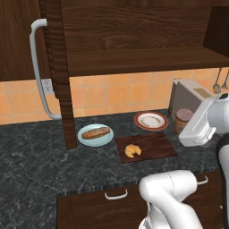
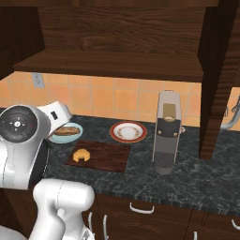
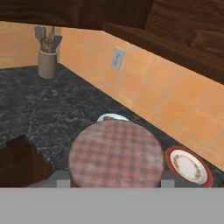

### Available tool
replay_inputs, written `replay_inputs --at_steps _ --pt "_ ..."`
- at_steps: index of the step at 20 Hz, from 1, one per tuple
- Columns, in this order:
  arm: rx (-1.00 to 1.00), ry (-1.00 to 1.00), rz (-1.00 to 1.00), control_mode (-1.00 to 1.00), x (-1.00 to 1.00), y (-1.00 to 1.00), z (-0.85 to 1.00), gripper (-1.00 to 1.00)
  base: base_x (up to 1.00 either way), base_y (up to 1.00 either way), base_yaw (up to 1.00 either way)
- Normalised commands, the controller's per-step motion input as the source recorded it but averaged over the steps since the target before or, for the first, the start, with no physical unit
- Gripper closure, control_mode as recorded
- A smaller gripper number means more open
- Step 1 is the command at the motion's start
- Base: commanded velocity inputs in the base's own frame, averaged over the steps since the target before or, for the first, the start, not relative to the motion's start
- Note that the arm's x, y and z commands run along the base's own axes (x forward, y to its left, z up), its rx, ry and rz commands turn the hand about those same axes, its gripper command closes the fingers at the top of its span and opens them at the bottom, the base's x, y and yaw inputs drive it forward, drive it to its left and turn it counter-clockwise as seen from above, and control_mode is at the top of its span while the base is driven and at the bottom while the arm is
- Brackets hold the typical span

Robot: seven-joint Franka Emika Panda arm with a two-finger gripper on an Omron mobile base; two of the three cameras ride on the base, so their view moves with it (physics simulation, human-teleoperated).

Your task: From the different types of pastries on the counter, select a croissant and place it on the cutting board. Then retrieve a jar of jam from the cabinet and place it alongside the croissant on the cutting board.

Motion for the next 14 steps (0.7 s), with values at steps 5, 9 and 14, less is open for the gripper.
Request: replay_inputs --at_steps 5,9,14 --pt "0.00 0.00 0.08 -1.00 0.00 0.00 -0.97 1.00 0.00 0.00 0.00" --pt "0.05 -0.08 0.17 -1.00 -0.05 0.00 -1.00 1.00 0.00 0.00 0.00" --pt "0.16 -0.12 0.29 -1.00 -0.11 -0.03 -0.65 1.00 0.00 0.00 0.00"
